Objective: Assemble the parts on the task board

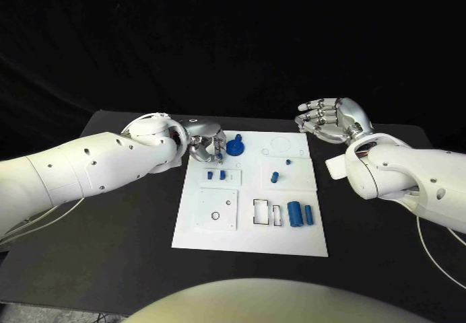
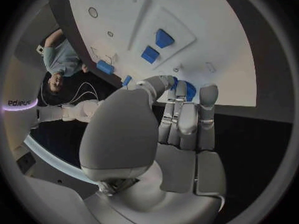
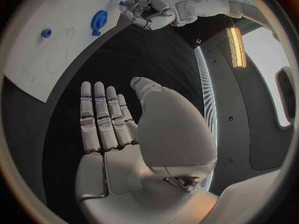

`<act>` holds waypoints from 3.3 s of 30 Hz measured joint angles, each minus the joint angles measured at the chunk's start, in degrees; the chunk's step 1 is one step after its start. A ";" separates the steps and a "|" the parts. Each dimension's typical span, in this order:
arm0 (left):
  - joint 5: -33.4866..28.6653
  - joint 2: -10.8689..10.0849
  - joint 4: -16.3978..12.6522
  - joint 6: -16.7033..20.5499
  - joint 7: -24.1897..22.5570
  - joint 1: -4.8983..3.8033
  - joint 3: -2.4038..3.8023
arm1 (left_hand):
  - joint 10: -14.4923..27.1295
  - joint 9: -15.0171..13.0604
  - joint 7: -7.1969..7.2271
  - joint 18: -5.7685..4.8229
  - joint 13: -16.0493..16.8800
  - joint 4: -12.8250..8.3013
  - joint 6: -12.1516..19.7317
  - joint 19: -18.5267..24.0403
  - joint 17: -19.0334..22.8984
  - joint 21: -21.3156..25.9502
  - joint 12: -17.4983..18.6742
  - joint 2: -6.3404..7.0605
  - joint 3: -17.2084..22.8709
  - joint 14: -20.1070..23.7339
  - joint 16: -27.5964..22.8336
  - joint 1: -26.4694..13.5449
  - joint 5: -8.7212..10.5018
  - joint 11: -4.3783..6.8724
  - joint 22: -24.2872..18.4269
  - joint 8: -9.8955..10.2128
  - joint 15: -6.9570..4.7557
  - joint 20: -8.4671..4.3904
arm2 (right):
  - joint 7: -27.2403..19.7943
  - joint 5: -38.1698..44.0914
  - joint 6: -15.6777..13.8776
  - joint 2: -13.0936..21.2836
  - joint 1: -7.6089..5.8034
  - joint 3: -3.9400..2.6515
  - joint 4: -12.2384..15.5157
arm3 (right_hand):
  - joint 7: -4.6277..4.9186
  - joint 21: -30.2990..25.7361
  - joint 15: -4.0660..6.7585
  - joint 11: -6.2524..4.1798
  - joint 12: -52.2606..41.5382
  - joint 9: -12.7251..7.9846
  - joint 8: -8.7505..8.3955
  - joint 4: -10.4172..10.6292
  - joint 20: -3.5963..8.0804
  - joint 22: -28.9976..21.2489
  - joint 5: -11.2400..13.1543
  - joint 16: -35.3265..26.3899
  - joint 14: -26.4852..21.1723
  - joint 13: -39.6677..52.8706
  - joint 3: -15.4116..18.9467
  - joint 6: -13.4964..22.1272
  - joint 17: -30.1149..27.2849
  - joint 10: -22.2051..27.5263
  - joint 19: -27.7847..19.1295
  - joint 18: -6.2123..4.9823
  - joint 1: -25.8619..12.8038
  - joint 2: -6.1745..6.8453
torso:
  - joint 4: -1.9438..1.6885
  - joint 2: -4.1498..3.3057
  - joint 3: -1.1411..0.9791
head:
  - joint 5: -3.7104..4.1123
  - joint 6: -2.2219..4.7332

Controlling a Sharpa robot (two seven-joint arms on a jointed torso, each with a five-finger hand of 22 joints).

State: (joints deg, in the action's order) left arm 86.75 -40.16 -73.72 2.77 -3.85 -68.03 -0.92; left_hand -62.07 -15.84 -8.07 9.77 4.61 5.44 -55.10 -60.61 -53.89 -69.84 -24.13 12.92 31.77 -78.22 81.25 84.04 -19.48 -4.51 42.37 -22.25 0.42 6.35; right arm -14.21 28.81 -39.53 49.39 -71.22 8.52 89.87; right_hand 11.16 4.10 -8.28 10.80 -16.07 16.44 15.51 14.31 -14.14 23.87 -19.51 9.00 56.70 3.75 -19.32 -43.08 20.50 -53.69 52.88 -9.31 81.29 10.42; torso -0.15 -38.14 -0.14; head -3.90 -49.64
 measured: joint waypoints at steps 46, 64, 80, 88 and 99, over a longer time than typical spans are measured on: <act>0.85 1.65 1.87 -2.97 0.72 0.29 -0.54 | -0.21 -0.12 0.01 0.00 0.03 -0.15 -0.40 0.00 0.14 0.00 0.45 0.22 -0.16 0.00 -0.01 -0.22 0.22 0.20 -0.25 0.19 0.00 0.00 | 0.07 0.01 0.00 -0.14 0.06 0.01 -0.08 | 0.21 0.00 0.00 0.00 0.00 -0.07 0.00 0.00 0.00 -0.46 0.00 -0.23 0.00 -0.03 0.00 -0.21 -0.32 0.00 0.00 0.01 -0.23 0.22 | -0.03 0.02 0.03 | -0.10 -0.21; 1.15 1.82 2.18 -2.65 0.55 0.70 -0.63 | -0.41 0.27 -0.30 0.00 0.09 -0.72 0.74 0.00 0.24 0.01 2.58 0.92 0.09 0.00 -0.01 -1.68 0.20 -0.01 -0.14 2.20 0.00 0.00 | 0.18 0.02 0.01 -0.11 0.11 0.02 -0.09 | 0.21 -0.03 0.00 0.00 0.24 -0.07 0.00 0.00 0.00 -0.63 0.00 -0.23 0.00 -0.03 0.00 -0.21 -0.41 0.00 0.00 0.00 -0.22 0.22 | -0.04 0.04 0.04 | 0.09 -0.36; 1.05 1.51 1.94 -2.07 0.61 1.00 -0.67 | 3.14 1.75 -1.13 0.01 0.02 -1.20 6.47 2.24 3.64 2.33 6.71 2.90 0.07 1.18 -0.72 -4.10 0.20 -1.63 -3.97 7.22 1.59 0.98 | 0.44 0.05 0.01 -0.05 0.22 0.02 0.03 | 0.21 -0.23 0.00 0.00 0.24 -0.12 0.00 -0.16 -0.16 -0.80 0.00 -0.23 0.00 -0.02 -0.16 -0.21 -0.53 0.00 -0.16 0.01 -0.46 0.45 | -0.02 0.06 0.01 | 0.04 -0.24; 1.00 1.37 2.15 -2.02 0.88 1.01 -0.67 | 5.90 2.26 -1.04 0.00 -0.03 -1.73 8.38 3.71 5.72 3.57 7.80 2.71 -0.83 2.51 -1.22 -4.37 0.20 -2.56 -6.08 8.55 2.26 1.62 | 0.80 0.17 0.10 -0.01 0.24 0.02 -0.10 | 0.21 -0.23 -0.21 0.21 0.23 -0.18 -0.23 -0.16 -0.21 -1.22 0.22 -0.67 -0.21 -0.02 -0.16 -0.21 -0.79 0.22 -0.21 0.01 -0.46 0.45 | -0.02 0.03 0.00 | 0.10 -0.24; 0.86 0.27 2.46 -1.16 1.07 1.04 -0.19 | 9.66 2.54 -0.41 0.01 -0.10 -2.28 9.02 5.65 12.45 5.10 8.17 2.63 -3.08 6.17 -2.77 -4.29 0.19 -3.48 -8.45 9.32 3.07 2.55 | 2.37 2.68 1.92 0.17 0.24 0.02 -1.52 | 0.73 1.37 1.09 -0.80 0.46 -0.21 -0.23 -4.10 0.64 -2.38 1.39 0.61 4.33 -0.02 -1.98 -4.01 -1.67 -1.72 2.92 -0.87 0.78 1.68 | -0.02 0.10 0.03 | 0.35 -0.01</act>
State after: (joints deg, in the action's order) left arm 87.61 -39.90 -71.26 1.60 -2.78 -66.99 -1.11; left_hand -52.41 -13.30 -8.48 9.78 4.50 3.17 -46.08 -54.96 -41.43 -64.74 -15.96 15.55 28.69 -72.05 78.48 79.75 -19.29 -7.99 33.92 -12.93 3.49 8.91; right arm -11.84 31.49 -37.61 49.56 -70.98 8.54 88.35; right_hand 11.89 5.46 -7.19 10.01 -15.61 16.23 15.28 10.21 -13.50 21.49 -18.12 9.61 61.03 3.73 -21.30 -47.09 18.84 -55.41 55.80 -10.18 82.07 12.10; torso -0.17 -38.04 -0.10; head -3.55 -49.64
